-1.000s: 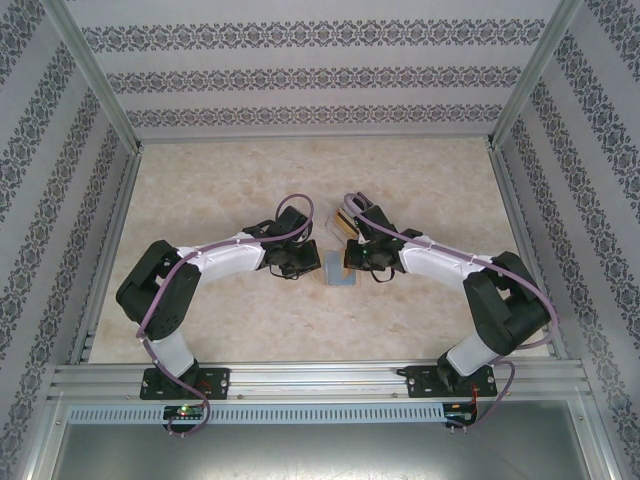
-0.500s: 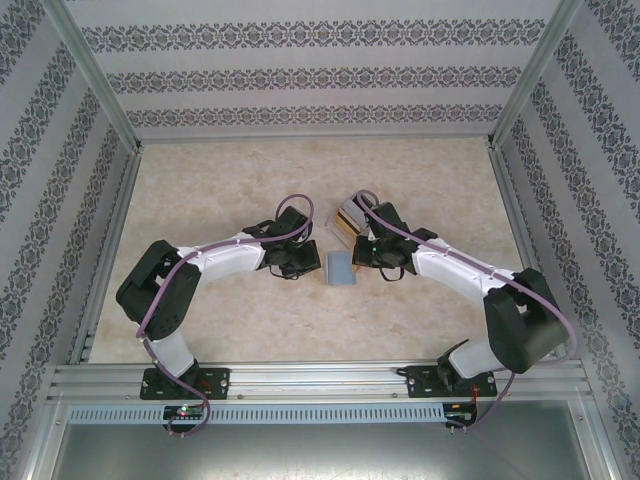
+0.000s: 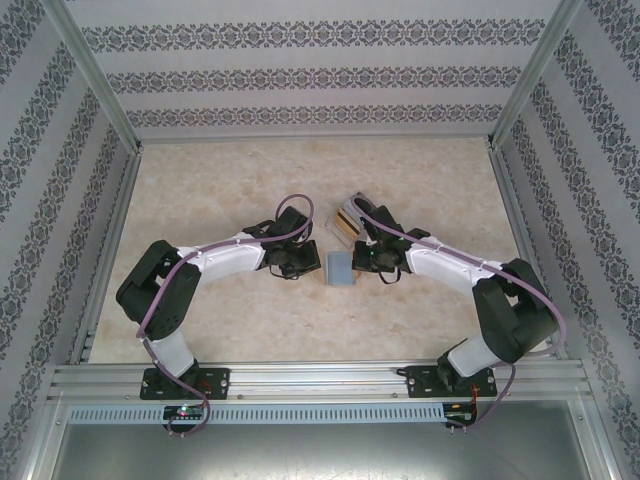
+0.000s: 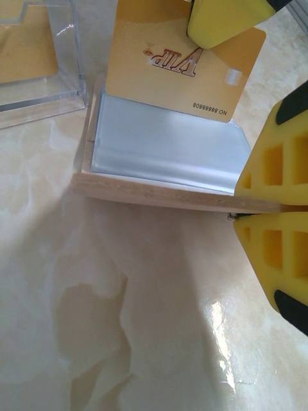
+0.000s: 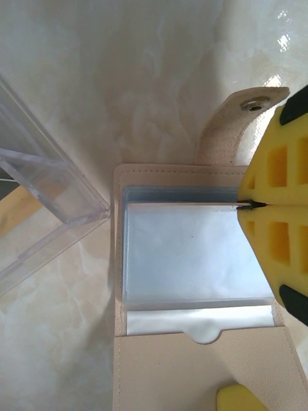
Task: Put the credit cards into the card holder
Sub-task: Flip over the card slot in the card holder.
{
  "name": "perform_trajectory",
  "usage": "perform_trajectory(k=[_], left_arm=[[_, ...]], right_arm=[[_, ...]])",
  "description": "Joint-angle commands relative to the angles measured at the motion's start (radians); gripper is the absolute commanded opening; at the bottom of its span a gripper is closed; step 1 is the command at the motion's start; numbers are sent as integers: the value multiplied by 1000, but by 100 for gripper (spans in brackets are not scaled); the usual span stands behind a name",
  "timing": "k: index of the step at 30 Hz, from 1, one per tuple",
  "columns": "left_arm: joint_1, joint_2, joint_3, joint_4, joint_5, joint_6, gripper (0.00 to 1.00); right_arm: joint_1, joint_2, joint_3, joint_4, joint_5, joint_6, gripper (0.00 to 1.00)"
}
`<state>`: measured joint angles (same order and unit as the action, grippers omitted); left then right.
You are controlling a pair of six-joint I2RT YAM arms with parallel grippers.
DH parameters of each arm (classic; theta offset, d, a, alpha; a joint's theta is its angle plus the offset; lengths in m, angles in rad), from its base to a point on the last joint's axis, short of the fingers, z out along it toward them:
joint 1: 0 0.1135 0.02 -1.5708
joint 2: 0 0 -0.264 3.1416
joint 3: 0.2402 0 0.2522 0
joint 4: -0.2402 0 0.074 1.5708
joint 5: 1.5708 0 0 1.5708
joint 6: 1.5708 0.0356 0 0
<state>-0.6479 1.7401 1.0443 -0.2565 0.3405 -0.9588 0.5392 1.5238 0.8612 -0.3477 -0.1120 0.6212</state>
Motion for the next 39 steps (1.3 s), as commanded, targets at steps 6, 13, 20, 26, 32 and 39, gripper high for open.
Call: perform_trajectory(k=[6,13,20,26,32,39], left_arm=[[-7,19,-8,2,9,6,0],[-7,24,-13,8,11,5,0],[-4,33,-38,42,11,0,0],[22,36,-93,129,38,-26,0],[33,51,-129,198,68,-50,0],[34,55,-138,198,58,-45,0]], right_arm=[[28,69,5,23,-22,15,0],[39,95,15,76,-71,39,0],[36,72,-9,178,-156,103,0],[28,15,-34,242,-197,152,0],[13,-9,-67,317,-242,199,0],[6,-66,-47,221,-176,149,1]])
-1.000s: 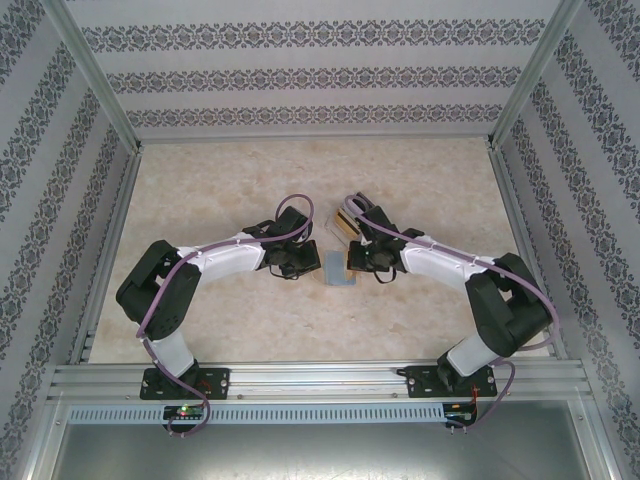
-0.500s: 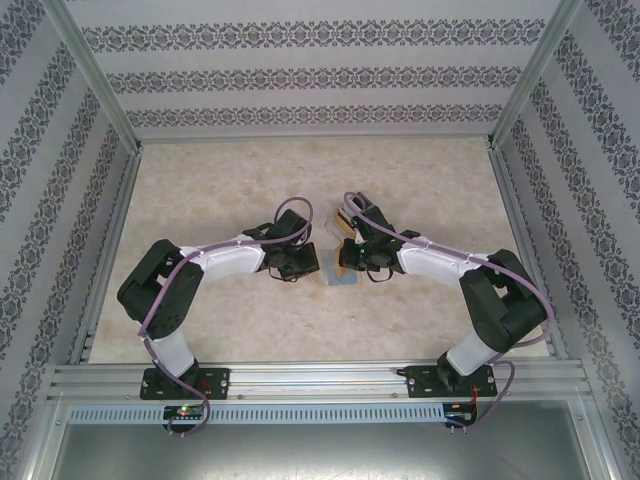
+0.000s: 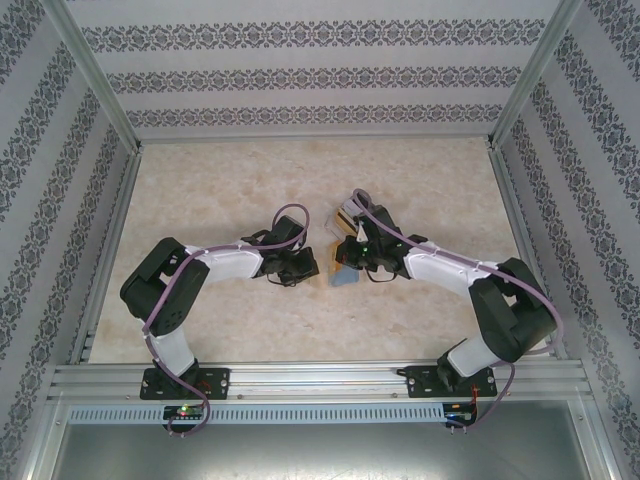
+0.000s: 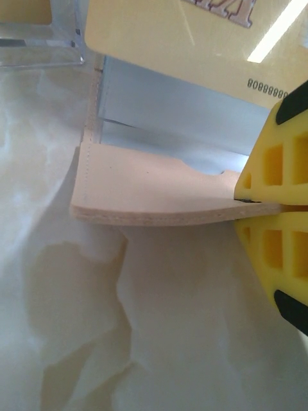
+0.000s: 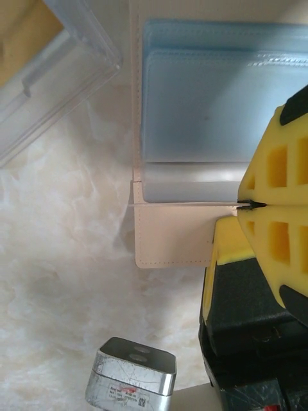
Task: Put the credit cards into the card holder
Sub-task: Flip over the card slot in the card holder.
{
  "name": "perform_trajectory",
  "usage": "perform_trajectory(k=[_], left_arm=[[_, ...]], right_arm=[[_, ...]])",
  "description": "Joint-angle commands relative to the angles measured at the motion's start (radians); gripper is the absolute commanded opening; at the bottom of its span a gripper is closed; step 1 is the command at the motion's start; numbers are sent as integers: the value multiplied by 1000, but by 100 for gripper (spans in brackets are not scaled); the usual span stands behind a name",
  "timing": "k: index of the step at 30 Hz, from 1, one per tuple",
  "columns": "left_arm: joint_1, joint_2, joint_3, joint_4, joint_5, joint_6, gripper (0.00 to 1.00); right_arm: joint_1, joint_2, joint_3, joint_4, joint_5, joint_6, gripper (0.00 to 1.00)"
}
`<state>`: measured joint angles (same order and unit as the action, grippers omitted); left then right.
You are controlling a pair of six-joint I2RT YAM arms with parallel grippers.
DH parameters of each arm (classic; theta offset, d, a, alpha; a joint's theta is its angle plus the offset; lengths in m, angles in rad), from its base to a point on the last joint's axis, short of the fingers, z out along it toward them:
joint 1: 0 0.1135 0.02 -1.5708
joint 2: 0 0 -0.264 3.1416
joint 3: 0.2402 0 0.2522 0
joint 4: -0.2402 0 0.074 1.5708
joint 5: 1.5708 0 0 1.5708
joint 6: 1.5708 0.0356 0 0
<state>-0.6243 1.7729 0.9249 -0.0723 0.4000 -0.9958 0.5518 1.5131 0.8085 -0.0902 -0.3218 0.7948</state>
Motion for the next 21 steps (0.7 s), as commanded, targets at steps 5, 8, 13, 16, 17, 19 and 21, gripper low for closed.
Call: perform_trajectory(k=[5,8,13,16,17,19,21], left_arm=[[11,39,-38,48,0,-27,0],[11,43,-35,53,-2,-30,0],[11,45,-31,45,-5,-23,1],[11,45,-28,43,-4,-20,1],[11,46,-27,43,-4,-18,2],[11,45,-24,34,-4,-13,2],[11,42,-20,30,-4,-9,3]], right_arm=[[-26,-89,11,23,-78,-7,1],[-23,-115,24,9,-74,-5,1],[-29,-167,9,-78,57,-39,1],[-44,-130,-21,-70,25,-42,1],[-46,-112,-31,-50,0,-31,0],[-36,-72,-42,-7,-26,-7,0],[-16,-34,-34,17,-32,-4,0]])
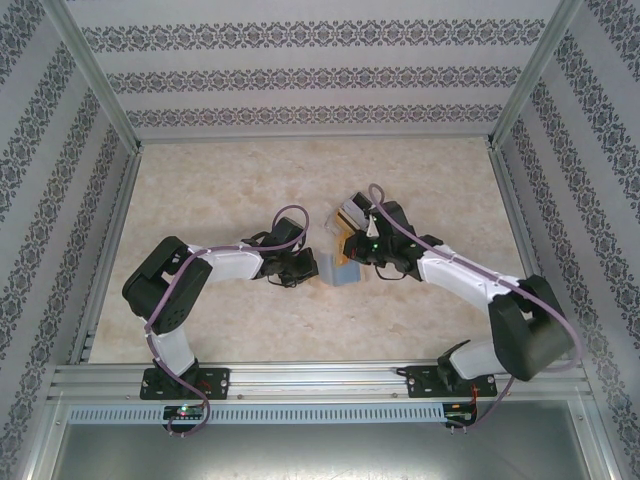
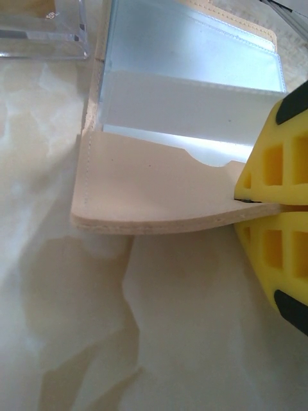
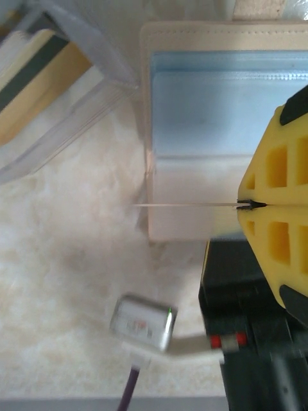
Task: Put the credit cards into the card holder
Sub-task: Flip over the card slot in the card holder.
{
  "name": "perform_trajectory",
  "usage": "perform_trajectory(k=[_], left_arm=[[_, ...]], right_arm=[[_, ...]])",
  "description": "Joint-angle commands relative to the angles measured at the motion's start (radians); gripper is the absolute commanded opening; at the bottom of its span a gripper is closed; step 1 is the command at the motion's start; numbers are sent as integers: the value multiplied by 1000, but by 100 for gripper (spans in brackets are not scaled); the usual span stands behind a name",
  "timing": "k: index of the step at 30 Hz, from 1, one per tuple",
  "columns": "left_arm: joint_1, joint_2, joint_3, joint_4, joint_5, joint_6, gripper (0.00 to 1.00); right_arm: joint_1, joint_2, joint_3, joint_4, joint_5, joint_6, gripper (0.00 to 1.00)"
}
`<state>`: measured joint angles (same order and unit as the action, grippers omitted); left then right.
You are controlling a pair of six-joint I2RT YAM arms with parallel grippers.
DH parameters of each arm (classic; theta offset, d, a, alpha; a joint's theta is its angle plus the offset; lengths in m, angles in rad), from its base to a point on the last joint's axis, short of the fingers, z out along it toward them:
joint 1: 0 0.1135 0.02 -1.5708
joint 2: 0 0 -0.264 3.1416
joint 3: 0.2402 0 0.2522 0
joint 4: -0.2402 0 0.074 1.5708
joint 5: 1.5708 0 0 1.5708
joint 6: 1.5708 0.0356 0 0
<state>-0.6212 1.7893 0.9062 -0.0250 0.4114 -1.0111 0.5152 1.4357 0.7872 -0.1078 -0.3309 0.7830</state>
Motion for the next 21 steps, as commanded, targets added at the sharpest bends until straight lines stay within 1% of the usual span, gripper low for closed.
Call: perform_trajectory(k=[1,5,9,12,14,16,18,19,21], left_arm=[[8,23,1,-21,-18,9,3],[8,-1,3,-44,-36,17,9],[8,-65,-3,-110,-85,36,25],[8,-125,-22,-164,-140,45,34],[8,-165,-44,-169,-174,37,38],[8,-211,-72,-151,-211,22,50],[8,-230,-84,-121,-224,23,58],[8,-226,-78,-112,-218,27,60],[8,-191,-53,-109,-190,43,60]], right_arm=[[31,63,-3,29,-10,5,0],[43,135,-3,40,27,6,0],[41,158,-11,29,48,-4,0],[39,161,-10,25,43,-12,0],[38,167,-5,23,38,-14,0],[39,172,-2,23,33,-14,0],[39,171,-3,29,28,-9,0],[37,167,-3,32,22,-7,0],[35,154,-2,40,10,-3,0]])
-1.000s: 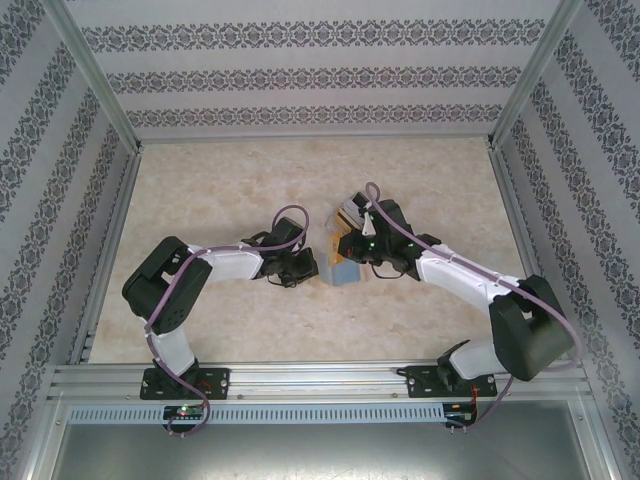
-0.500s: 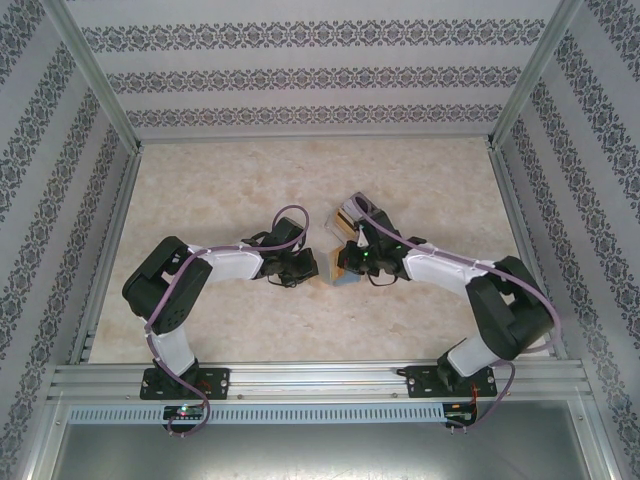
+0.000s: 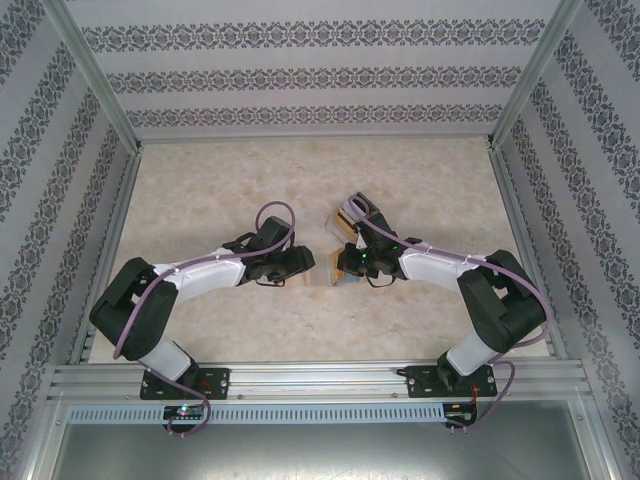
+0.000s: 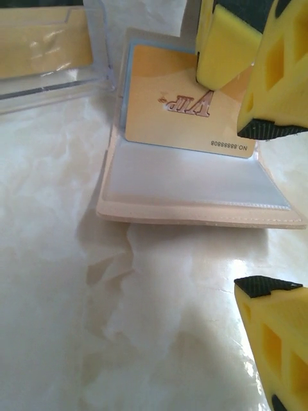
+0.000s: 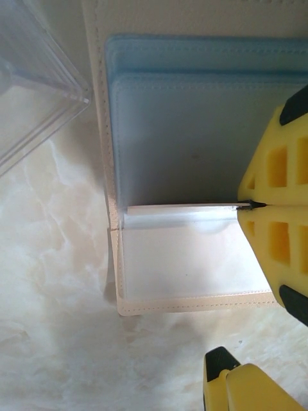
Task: Put the credit cards into the card holder
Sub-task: Flip over the card slot in the card holder, then insert the credit card into the card slot.
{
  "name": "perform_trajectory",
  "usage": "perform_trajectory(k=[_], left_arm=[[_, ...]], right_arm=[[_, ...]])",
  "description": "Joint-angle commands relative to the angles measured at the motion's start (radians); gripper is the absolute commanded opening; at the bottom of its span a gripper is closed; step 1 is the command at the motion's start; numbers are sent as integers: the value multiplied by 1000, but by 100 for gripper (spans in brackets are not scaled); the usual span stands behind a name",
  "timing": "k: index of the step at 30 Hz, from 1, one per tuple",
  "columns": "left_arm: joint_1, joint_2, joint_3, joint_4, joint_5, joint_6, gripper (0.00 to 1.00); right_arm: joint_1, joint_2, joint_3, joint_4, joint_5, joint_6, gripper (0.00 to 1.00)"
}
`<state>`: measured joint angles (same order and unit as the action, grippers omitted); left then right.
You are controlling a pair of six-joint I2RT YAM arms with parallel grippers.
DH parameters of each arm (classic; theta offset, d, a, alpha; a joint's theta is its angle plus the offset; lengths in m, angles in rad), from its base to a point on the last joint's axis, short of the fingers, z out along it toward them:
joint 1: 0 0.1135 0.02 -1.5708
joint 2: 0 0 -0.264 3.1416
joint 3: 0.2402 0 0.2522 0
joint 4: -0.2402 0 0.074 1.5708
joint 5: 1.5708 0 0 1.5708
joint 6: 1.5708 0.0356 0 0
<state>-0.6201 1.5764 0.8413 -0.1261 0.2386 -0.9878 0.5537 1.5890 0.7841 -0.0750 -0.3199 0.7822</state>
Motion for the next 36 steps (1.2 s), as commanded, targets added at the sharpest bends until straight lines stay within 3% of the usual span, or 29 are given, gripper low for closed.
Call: perform_trajectory(k=[1,8,15,22,29,36], left_arm=[[6,47,29,-8,3,25,58],[5,143,97,-30,29,52,45],[5,192,111,-58,26,67,25],[5,215,111,-62,24,79,21],[5,227,121,-92,8,93,18],[5,231,130,-110,3,101,16]], right_arm=[[-6,-9,1,9,-5,-1,0],[-52,-58,-17,38,-81,-23,0],[-60,-19,-49,87,-104,-19,0],[-46,55,-70,196,-176,-36,0],[-40,105,-79,166,-117,-44,0],[-35,120,-82,155,-147,-64,0]])
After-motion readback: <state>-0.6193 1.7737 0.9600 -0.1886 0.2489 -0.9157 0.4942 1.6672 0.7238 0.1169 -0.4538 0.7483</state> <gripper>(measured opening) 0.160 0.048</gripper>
